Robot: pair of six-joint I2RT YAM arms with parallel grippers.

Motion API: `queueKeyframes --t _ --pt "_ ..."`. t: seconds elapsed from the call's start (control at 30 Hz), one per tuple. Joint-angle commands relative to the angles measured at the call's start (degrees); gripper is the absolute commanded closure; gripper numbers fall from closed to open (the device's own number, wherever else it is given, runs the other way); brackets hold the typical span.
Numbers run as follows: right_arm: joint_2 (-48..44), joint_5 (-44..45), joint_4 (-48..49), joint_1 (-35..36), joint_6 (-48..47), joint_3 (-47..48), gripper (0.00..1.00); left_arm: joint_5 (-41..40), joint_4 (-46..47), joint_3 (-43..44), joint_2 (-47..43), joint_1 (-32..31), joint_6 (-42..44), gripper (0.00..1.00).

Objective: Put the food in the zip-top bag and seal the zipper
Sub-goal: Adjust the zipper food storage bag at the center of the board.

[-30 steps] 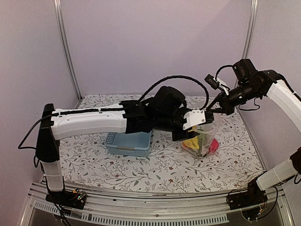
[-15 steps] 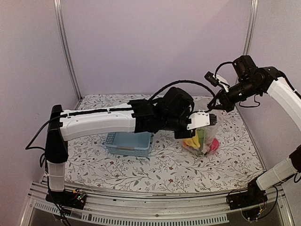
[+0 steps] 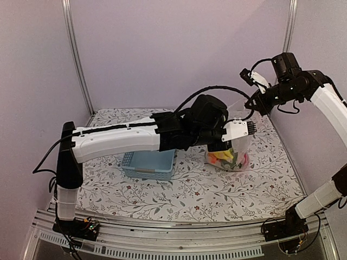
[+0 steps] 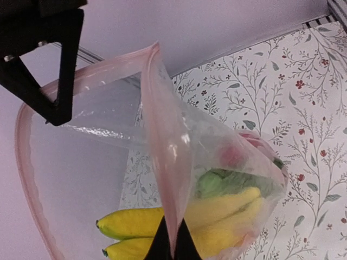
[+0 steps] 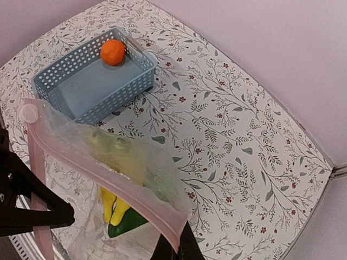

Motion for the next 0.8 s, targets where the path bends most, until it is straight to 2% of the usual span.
queueKeyframes --t 0.0,0.07,0.13,0.27,0.4,0.77 --pt "-0.39 5.86 6.78 -0.81 -0.56 5.79 1.00 -0.55 0.60 5.35 4.86 2.60 1.51 1.00" --pt "0.06 7.82 8.22 -0.80 -1.31 6.87 1.00 -3.39 2.54 8.01 5.62 3.11 2.84 1.00" --pt "0.46 7.29 8.37 -0.80 -1.38 5.84 1.00 -3.40 5.31 6.29 4.28 2.82 3.50 1.00" --pt "0.69 0.62 5.94 0.41 -1.51 -3.38 1.00 2.99 6.18 -0.97 3.02 2.91 -0.41 1.00" --pt "1.48 -1.54 3.10 3.50 -2.00 -10.59 1.00 1.76 4.26 -2.16 6.33 2.81 -3.33 1.00" --pt "-0.41 -5.12 -0.15 3.56 -0.83 -5.95 1.00 0.58 13.24 -12.43 -0.08 1.65 -3.78 1.00"
